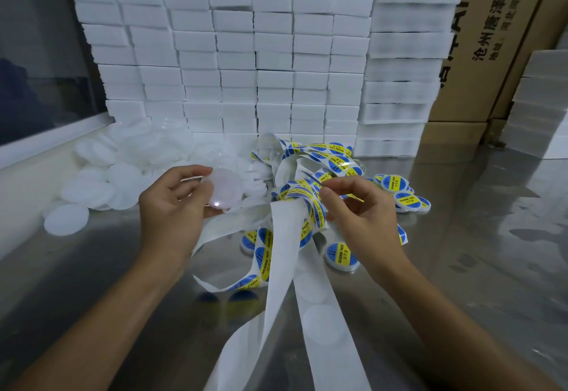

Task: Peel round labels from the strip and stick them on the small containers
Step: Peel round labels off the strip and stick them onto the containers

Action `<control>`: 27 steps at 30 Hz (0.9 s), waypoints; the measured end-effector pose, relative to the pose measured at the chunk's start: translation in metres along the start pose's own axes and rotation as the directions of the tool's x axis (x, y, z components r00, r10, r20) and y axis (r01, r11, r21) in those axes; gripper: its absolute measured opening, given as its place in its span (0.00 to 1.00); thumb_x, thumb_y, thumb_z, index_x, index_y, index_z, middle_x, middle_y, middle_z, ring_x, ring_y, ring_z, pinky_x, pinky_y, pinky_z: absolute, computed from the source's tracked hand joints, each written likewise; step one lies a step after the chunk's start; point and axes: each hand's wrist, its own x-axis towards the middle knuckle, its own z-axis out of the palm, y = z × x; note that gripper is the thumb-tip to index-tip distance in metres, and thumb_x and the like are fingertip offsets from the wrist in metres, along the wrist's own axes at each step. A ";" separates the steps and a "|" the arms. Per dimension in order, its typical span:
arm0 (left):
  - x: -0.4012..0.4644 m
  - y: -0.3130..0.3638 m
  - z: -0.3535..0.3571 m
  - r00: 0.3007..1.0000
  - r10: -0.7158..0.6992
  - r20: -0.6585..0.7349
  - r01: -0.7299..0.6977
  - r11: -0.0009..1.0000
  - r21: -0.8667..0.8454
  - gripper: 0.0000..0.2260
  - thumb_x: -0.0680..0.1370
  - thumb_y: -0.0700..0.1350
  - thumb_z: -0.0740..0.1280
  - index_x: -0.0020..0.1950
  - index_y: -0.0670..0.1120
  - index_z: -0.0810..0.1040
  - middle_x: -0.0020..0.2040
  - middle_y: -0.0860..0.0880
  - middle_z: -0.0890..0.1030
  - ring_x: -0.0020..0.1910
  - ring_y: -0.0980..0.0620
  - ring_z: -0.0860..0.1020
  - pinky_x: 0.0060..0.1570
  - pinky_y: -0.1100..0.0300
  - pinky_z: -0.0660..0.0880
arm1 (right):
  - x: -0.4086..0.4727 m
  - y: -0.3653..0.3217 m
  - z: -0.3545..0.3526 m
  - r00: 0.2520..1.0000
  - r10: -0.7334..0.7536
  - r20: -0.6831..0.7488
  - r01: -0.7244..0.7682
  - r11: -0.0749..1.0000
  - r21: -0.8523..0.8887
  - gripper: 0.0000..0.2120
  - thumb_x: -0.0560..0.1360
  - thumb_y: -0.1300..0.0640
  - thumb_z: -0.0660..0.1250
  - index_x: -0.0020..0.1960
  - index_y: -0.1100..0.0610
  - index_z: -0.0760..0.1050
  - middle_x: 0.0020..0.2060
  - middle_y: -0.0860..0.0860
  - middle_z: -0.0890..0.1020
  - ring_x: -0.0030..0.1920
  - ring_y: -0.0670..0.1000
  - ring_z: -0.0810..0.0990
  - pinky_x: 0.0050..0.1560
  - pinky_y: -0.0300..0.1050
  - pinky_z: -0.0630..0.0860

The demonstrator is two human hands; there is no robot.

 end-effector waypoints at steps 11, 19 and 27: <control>-0.019 0.009 0.020 0.928 -0.140 0.346 0.247 0.925 -0.289 0.10 0.68 0.40 0.69 0.48 0.43 0.77 0.43 0.42 0.86 0.43 0.44 0.85 0.39 0.59 0.81 | -0.012 -0.010 0.015 0.990 0.019 0.143 -0.050 0.976 0.212 0.23 0.70 0.61 0.77 0.60 0.49 0.73 0.41 0.53 0.86 0.40 0.55 0.85 0.41 0.49 0.82; -0.023 0.004 0.023 0.905 -0.167 0.392 0.279 0.927 -0.249 0.11 0.61 0.41 0.75 0.42 0.47 0.83 0.45 0.38 0.85 0.46 0.40 0.85 0.41 0.57 0.81 | -0.013 -0.015 0.018 0.993 0.061 0.100 -0.085 0.963 0.257 0.20 0.69 0.66 0.76 0.56 0.53 0.75 0.40 0.56 0.86 0.40 0.59 0.86 0.42 0.53 0.83; -0.019 -0.005 0.021 0.916 -0.244 0.319 0.346 0.883 -0.318 0.10 0.62 0.36 0.73 0.43 0.41 0.82 0.44 0.38 0.85 0.44 0.42 0.85 0.39 0.57 0.81 | -0.007 -0.011 0.012 0.983 -0.070 -0.168 0.064 0.997 -0.038 0.07 0.74 0.60 0.73 0.43 0.48 0.81 0.48 0.51 0.79 0.40 0.46 0.82 0.38 0.38 0.76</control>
